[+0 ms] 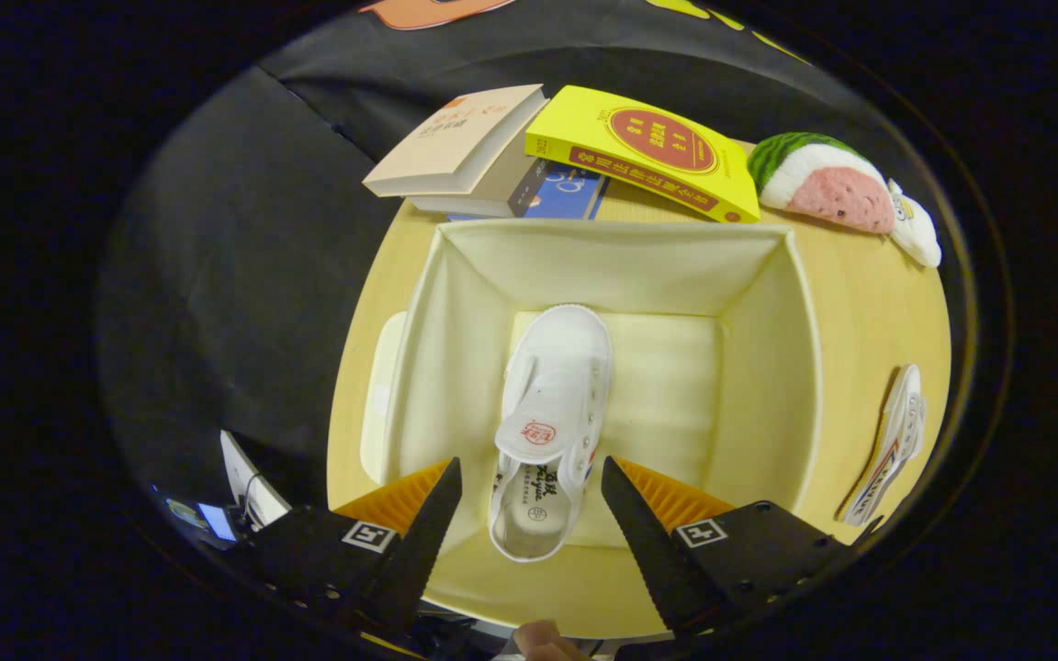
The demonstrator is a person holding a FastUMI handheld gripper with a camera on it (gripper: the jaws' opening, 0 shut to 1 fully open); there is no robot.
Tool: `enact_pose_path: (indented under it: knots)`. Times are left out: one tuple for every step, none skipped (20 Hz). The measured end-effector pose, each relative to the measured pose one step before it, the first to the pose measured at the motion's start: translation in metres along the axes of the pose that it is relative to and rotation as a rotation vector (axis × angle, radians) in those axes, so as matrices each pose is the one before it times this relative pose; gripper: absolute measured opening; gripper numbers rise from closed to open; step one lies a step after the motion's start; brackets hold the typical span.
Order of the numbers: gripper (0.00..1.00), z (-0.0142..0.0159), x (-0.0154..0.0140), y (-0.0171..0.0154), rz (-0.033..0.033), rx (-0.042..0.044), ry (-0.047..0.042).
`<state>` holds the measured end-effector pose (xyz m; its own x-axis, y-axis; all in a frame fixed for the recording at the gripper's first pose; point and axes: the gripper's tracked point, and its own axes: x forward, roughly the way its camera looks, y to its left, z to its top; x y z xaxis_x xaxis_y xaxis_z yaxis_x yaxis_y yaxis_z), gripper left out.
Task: Open the storage box then place both shoes into the box .Put the left shoe in first, then the right shoe, with the right side of both shoes facing outward in a uniform manner.
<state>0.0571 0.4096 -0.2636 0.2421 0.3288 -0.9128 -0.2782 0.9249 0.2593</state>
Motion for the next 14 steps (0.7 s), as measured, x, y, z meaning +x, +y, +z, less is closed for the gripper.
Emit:
enact_pose_path:
  knots:
    - [0.94,-0.00060,-0.01188,-0.00750,-0.00084,-0.02130,-0.00531]
    - [0.95,-0.00024,-0.01154,-0.00939,-0.00127,-0.01874,-0.01107]
    - [0.95,-0.00092,-0.01213,-0.00985,-0.00039,-0.01625,-0.00914]
    - [0.95,-0.00090,-0.01376,-0.01202,-0.00029,-0.01005,-0.01000]
    - [0.95,-0.00147,-0.01192,-0.01466,-0.00412,-0.00281,-0.00905]
    - [0.95,-0.00240,-0.01237,-0.01926,-0.01383,-0.00218,-0.00595]
    - [0.95,-0.00311,-0.00830,-0.02006,-0.01597,-0.00426,-0.00438]
    - [0.95,-0.00330,-0.00798,-0.02291,-0.01292,-0.00156,-0.00435]
    - [0.95,-0.00336,-0.00511,-0.02305,-0.00946,0.00556,-0.00267]
    - [0.95,-0.00492,-0.00308,-0.02667,-0.01796,0.01246,0.00328]
    - [0.95,-0.00730,-0.00281,-0.02846,-0.02106,0.01838,0.00563]
    - [0.95,-0.00567,0.00038,-0.02711,-0.01571,0.02767,0.00588]
    - [0.95,-0.00512,0.00199,-0.02426,-0.01128,0.02594,0.00679]
    - [0.95,-0.00625,0.00231,-0.02642,-0.01972,0.02372,0.00896]
